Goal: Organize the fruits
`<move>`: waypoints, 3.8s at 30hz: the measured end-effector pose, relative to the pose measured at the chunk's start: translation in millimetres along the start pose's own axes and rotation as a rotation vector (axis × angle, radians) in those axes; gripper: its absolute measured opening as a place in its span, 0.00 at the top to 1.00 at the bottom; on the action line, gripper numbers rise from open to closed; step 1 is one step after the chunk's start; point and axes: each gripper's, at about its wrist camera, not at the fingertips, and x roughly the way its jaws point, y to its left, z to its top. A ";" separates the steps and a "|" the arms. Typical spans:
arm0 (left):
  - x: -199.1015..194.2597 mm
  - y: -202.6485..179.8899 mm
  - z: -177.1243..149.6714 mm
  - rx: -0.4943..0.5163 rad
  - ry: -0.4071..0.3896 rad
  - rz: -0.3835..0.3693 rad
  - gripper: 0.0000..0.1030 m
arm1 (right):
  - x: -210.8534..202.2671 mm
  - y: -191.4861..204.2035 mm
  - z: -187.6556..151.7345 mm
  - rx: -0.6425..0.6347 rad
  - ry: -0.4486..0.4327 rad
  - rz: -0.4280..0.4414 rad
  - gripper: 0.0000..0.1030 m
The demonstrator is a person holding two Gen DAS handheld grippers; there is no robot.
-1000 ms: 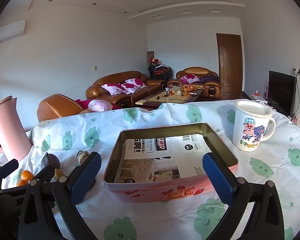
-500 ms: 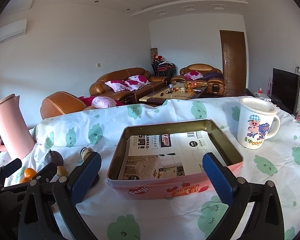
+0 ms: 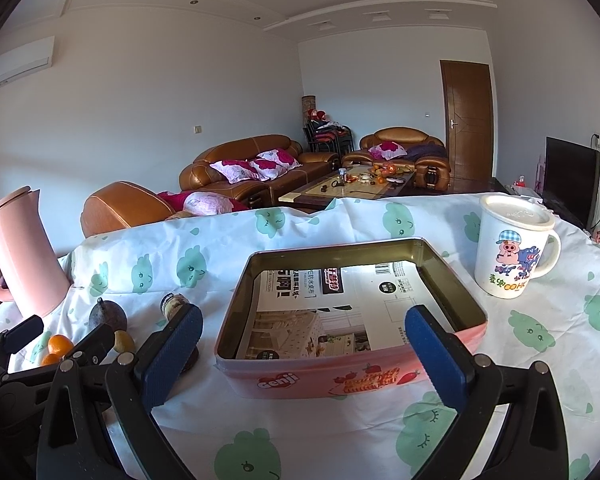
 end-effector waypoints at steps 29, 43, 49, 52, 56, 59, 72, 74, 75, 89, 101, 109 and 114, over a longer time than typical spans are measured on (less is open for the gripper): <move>-1.7 5.4 1.4 -0.006 0.012 0.003 0.00 | 0.0 6.8 -0.4 -0.036 0.009 0.024 0.01; -6.6 57.1 -14.0 -0.014 0.089 0.097 0.00 | -2.5 43.0 -15.9 -0.072 0.162 0.238 0.01; -9.4 96.2 -20.4 -0.050 0.121 0.109 0.00 | 1.2 84.7 -35.6 -0.167 0.291 0.353 0.32; -10.2 116.7 -25.5 -0.066 0.129 0.142 0.00 | -0.1 101.1 -43.4 -0.190 0.334 0.406 0.33; -8.0 135.8 -26.3 -0.103 0.138 0.175 0.00 | -0.3 123.4 -49.7 -0.227 0.362 0.443 0.33; -6.9 136.9 -26.4 -0.090 0.131 0.195 0.00 | 5.8 137.7 -53.4 -0.258 0.396 0.458 0.33; -10.0 129.1 -23.7 -0.035 0.123 0.212 0.00 | 19.4 162.4 -60.5 -0.327 0.484 0.485 0.51; -10.8 128.1 -23.5 -0.030 0.122 0.218 0.00 | 19.0 164.5 -61.1 -0.333 0.482 0.485 0.54; -10.8 127.8 -23.3 -0.029 0.123 0.220 0.00 | 18.4 164.6 -61.1 -0.335 0.480 0.484 0.62; -13.4 112.6 -25.2 0.004 0.139 0.194 0.00 | 9.0 120.6 -43.4 -0.258 0.364 0.446 0.71; -27.6 107.9 -44.7 0.028 0.225 0.000 0.04 | -11.0 95.1 -23.9 -0.244 0.185 0.396 0.71; 15.1 101.1 -23.9 -0.052 0.258 -0.040 0.20 | -16.7 86.5 -22.0 -0.223 0.169 0.420 0.71; 33.7 107.3 -20.6 -0.095 0.273 -0.083 0.24 | -14.7 77.1 -20.0 -0.176 0.178 0.466 0.71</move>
